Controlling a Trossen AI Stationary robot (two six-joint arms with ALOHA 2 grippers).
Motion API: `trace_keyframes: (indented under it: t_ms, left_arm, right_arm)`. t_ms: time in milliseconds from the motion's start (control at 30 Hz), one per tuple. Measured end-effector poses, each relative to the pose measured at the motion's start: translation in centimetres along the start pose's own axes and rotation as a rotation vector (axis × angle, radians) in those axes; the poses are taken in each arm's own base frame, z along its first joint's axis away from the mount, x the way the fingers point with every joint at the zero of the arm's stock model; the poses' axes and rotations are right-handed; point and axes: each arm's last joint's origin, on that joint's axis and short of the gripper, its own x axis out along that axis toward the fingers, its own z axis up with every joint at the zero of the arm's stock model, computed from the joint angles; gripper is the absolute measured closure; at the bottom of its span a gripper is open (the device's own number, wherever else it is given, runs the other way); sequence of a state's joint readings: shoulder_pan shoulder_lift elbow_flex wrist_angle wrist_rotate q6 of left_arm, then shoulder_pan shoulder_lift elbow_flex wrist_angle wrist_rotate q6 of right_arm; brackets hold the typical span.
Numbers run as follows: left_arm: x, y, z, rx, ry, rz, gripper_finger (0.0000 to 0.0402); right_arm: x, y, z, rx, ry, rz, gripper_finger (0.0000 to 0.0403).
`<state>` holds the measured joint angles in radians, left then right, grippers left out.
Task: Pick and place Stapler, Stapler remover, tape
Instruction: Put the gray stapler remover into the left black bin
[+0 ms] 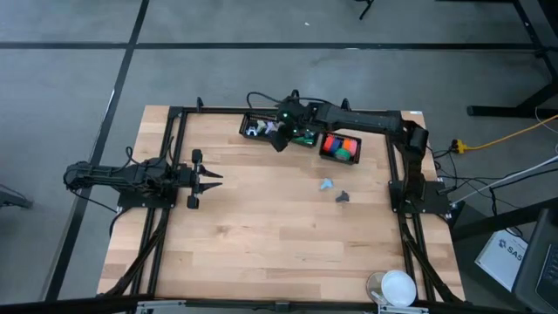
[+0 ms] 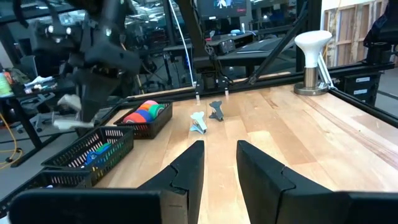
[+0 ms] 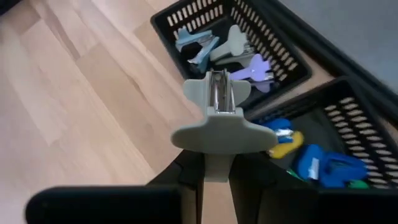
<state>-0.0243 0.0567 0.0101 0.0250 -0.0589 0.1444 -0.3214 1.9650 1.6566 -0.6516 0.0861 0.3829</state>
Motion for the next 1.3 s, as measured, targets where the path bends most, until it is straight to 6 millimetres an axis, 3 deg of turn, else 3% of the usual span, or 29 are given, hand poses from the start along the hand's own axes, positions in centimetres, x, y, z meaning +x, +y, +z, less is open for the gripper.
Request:
trace_keyframes:
  t_ms: [200, 333, 467, 667, 1300]
  left_arm:
    - [0.0, 0.0, 0.1, -0.043, -0.011, 0.006, 0.0311]
    - [-0.2, 0.8, 1.8, -0.404, -0.200, 0.153, 0.0311]
    - [-0.4, 1.1, 2.2, -0.558, -0.272, 0.219, 0.0311]
    - [-0.4, 1.1, 2.1, -0.555, -0.266, 0.231, 0.0311]
    - [-0.4, 1.1, 2.1, -0.554, -0.262, 0.232, 0.0311]
  right_arm:
    - [3.7, 0.4, -0.1, 0.037, -0.031, 0.020, 0.0352]
    - [5.4, 0.1, 0.1, 0.041, -0.066, 0.026, 0.0352]
    - [6.6, -1.1, 0.3, 0.061, -0.071, 0.011, 0.0352]
    - [7.4, -2.4, 0.7, 0.056, -0.074, 0.024, 0.0352]
    - [7.5, -3.7, 1.3, 0.034, -0.097, 0.020, 0.0352]
